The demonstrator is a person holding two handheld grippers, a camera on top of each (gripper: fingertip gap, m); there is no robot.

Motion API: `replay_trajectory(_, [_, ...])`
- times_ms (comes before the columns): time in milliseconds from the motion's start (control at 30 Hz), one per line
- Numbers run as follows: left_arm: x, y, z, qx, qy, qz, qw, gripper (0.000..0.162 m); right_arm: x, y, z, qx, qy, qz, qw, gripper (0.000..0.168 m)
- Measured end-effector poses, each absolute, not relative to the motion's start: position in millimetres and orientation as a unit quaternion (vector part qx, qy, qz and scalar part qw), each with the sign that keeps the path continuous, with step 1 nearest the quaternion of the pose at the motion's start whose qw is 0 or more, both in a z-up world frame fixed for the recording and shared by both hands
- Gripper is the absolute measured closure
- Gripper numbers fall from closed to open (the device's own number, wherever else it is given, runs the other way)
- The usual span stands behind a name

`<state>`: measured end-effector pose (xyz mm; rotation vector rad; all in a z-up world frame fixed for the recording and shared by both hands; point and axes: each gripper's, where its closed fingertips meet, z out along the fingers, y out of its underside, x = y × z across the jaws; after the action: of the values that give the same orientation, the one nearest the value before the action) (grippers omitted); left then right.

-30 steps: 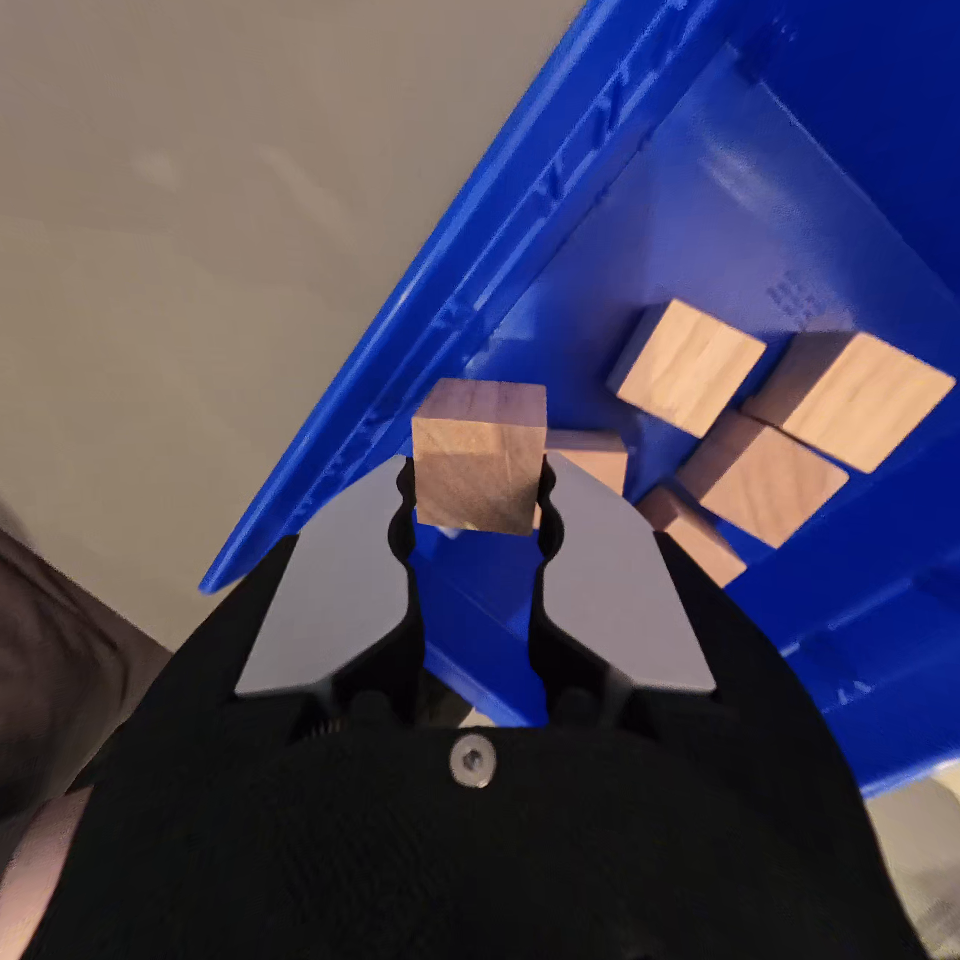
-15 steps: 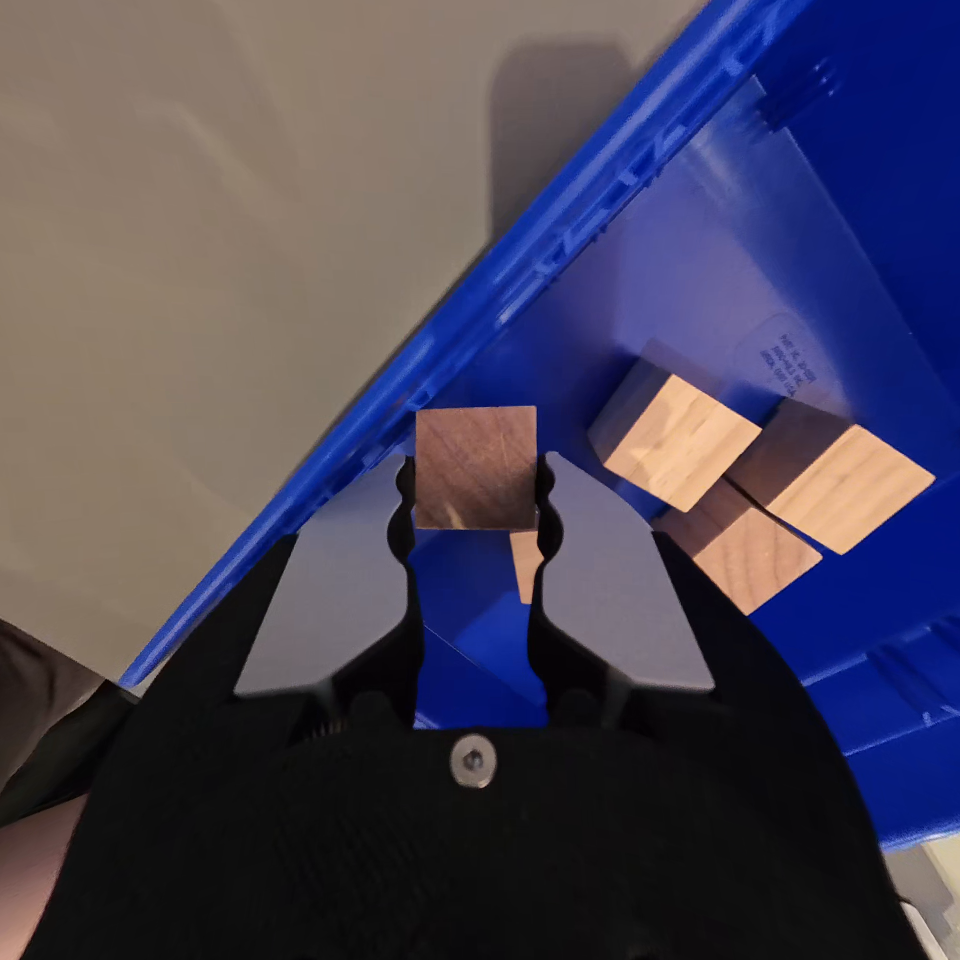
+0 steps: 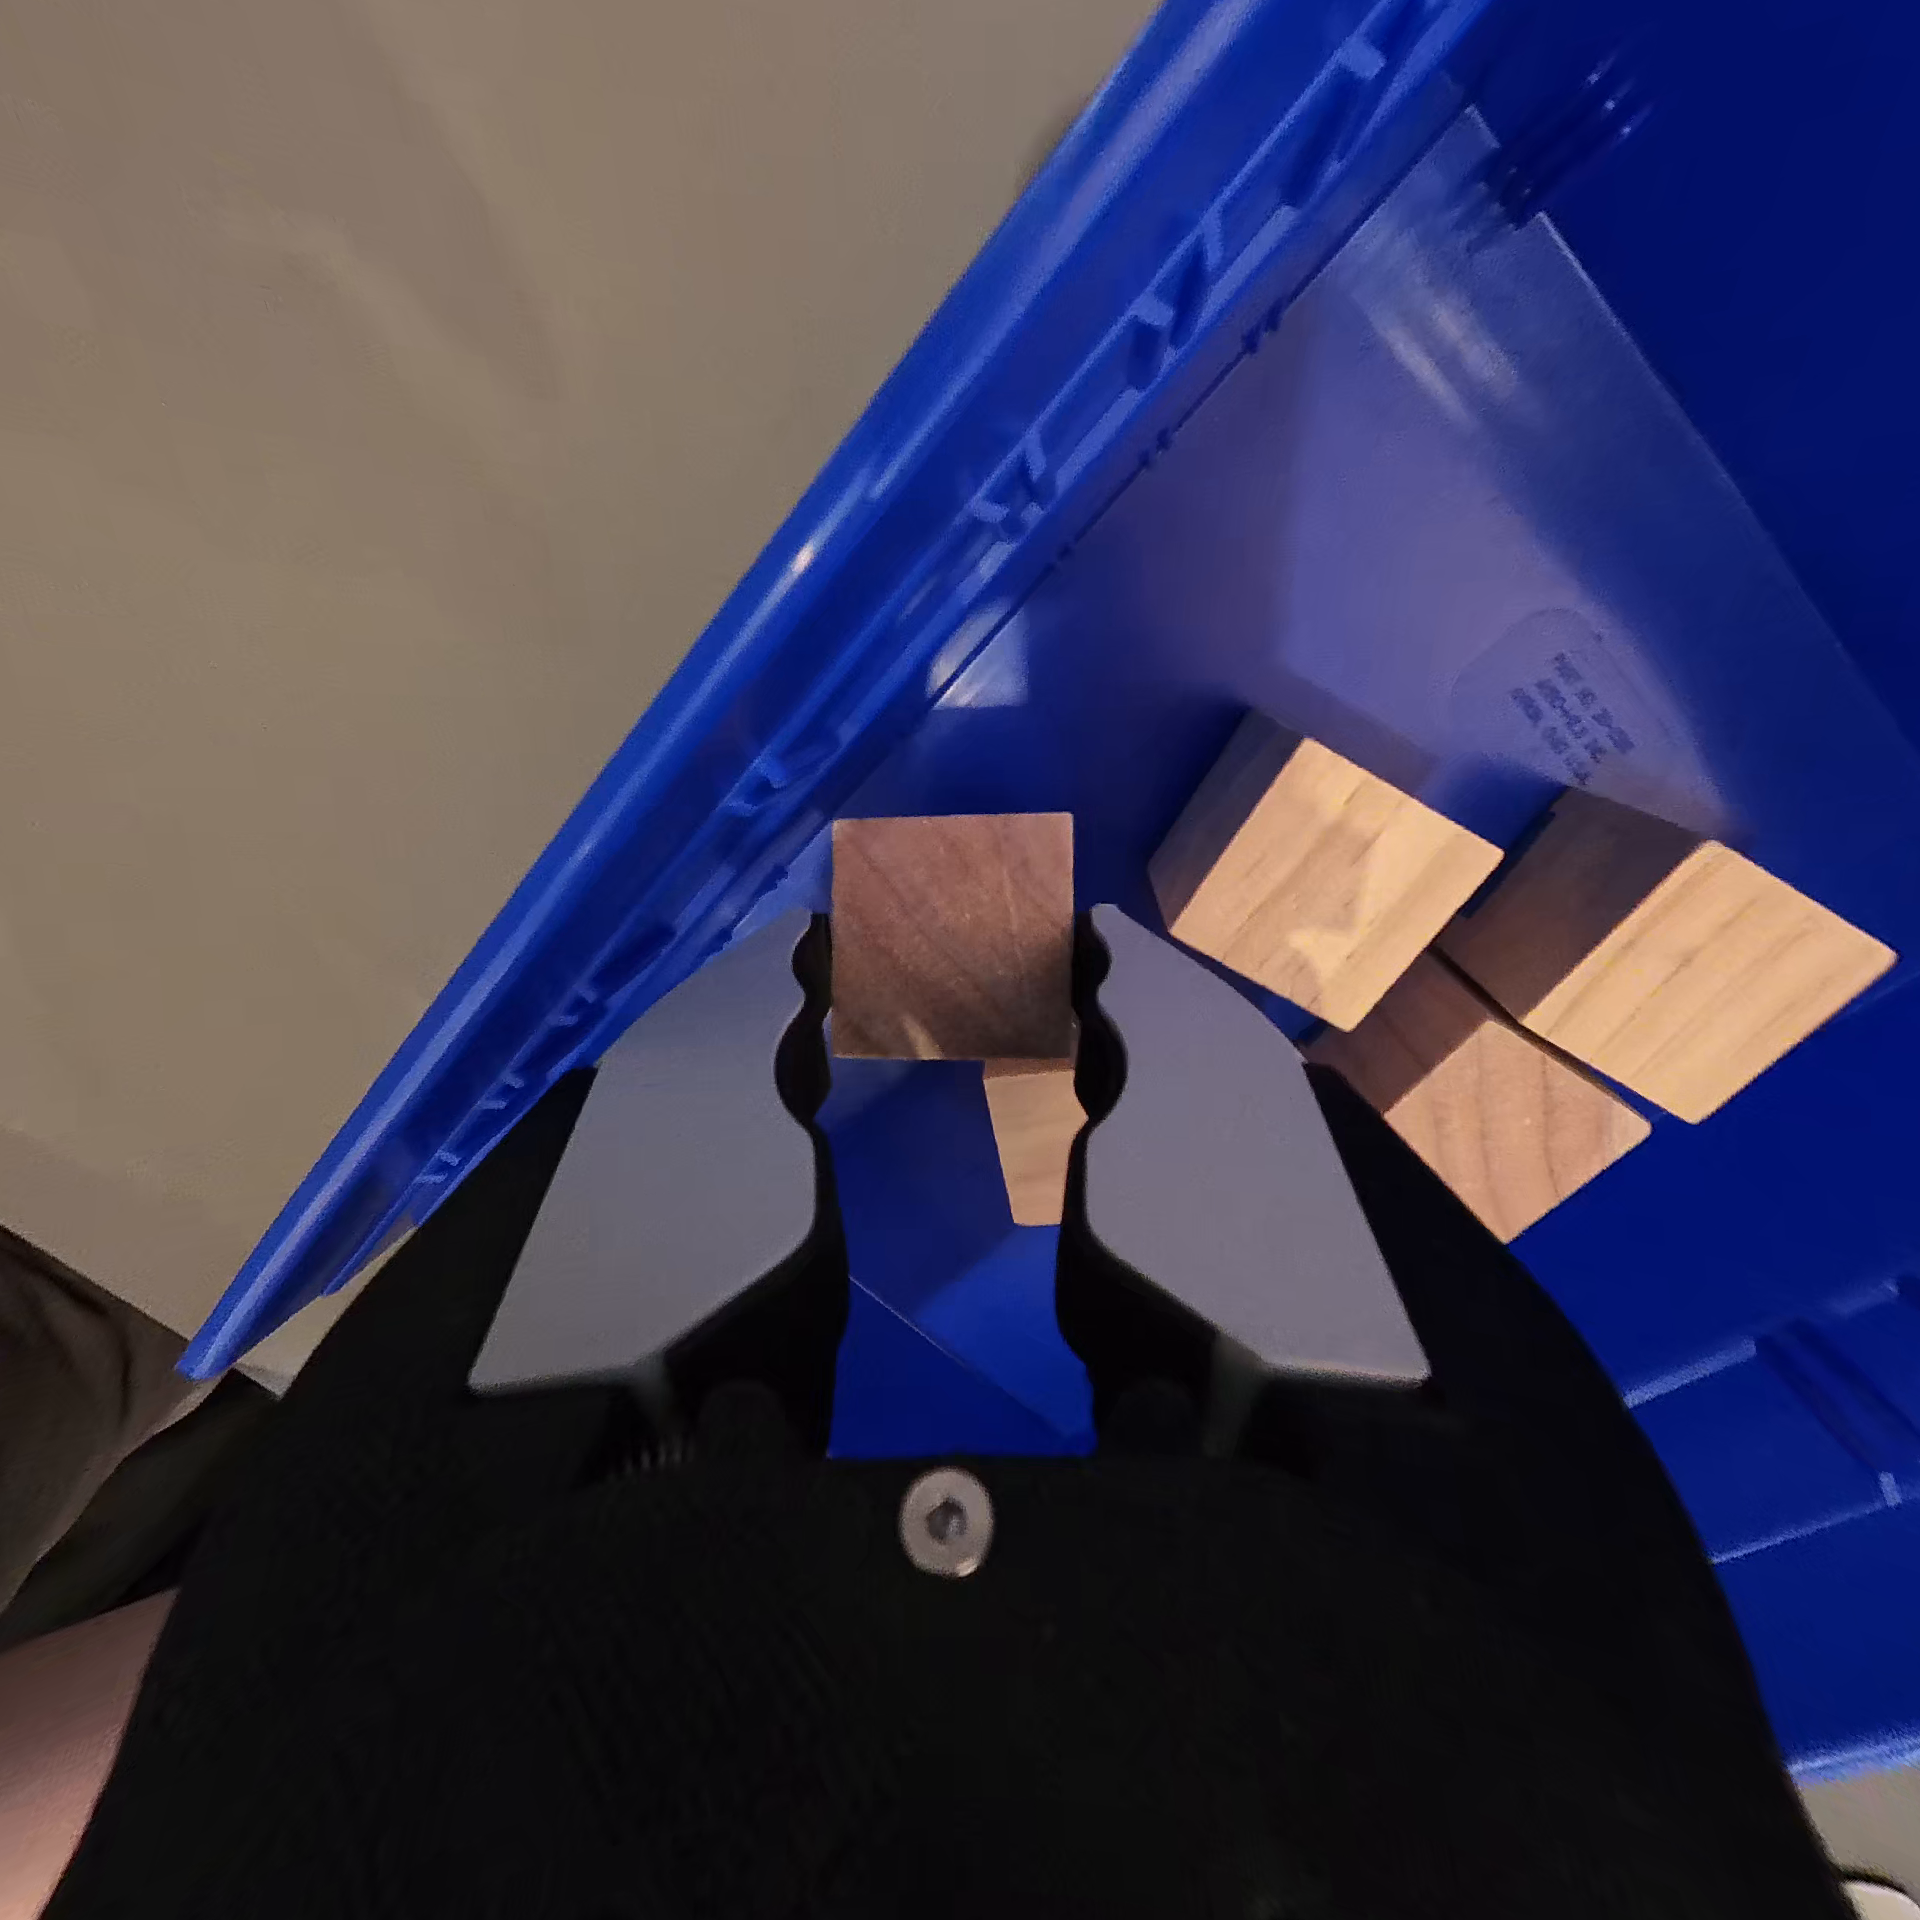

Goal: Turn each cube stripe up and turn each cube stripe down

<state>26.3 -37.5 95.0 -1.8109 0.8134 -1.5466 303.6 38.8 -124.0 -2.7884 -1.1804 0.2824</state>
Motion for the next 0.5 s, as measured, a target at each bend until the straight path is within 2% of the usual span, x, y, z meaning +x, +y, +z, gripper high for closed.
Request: replay_trajectory(500, [8, -35, 110, -0.678, 0.297, -0.581, 0.339, 0.122, 303, 39, -125, -0.915, -0.386, 0.105, 0.049, 0.123])
